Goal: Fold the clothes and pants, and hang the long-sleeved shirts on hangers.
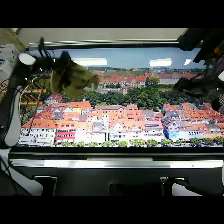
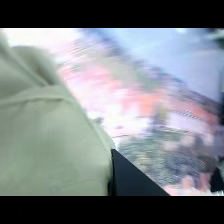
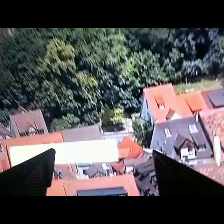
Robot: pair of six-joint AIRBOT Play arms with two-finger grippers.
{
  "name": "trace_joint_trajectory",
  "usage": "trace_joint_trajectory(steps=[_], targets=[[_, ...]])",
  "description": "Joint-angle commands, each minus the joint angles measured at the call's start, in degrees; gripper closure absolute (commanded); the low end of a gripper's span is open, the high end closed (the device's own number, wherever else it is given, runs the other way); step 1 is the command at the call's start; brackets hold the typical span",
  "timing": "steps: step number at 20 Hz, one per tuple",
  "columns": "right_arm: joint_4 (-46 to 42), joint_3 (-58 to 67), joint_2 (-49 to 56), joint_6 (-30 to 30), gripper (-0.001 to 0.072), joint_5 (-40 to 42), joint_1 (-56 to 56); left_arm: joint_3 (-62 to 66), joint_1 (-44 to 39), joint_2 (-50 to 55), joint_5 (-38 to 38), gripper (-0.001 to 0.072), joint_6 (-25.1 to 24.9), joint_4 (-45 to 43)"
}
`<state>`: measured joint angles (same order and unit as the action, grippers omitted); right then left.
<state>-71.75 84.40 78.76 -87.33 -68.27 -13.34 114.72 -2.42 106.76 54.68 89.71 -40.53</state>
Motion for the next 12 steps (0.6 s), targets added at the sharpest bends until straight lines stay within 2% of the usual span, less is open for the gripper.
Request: trace_joint_trajectory(steps=[1, 4, 7, 9, 12], targets=[[0.07, 8.83, -3.96, 0.17, 0.0044, 3.96, -0.02, 4.57, -6.12, -13.05, -3.80, 0.0680, -16.85, 5.46], [-1.25, 17.75, -9.57, 0.15, 0.0045, 4.61, -0.04, 1.40, -13.86, -25.11, -4.42, 0.0680, -16.92, 5.42], [-3.37, 21.64, -15.69, 0.13, 0.0045, 1.18, -0.04, -0.24, -19.78, -31.28, -4.00, 0.0680, -16.79, 4.37], [-4.87, 21.70, -19.45, -0.04, 0.0045, -3.48, -0.04, -1.68, -21.90, -32.50, -1.60, 0.0680, -10.84, -3.19], [-4.72, 21.14, -20.83, -1.22, 0.0054, -18.60, -0.02, -12.13, -23.80, -32.35, 2.36, 0.0680, 0.90, -20.63]])
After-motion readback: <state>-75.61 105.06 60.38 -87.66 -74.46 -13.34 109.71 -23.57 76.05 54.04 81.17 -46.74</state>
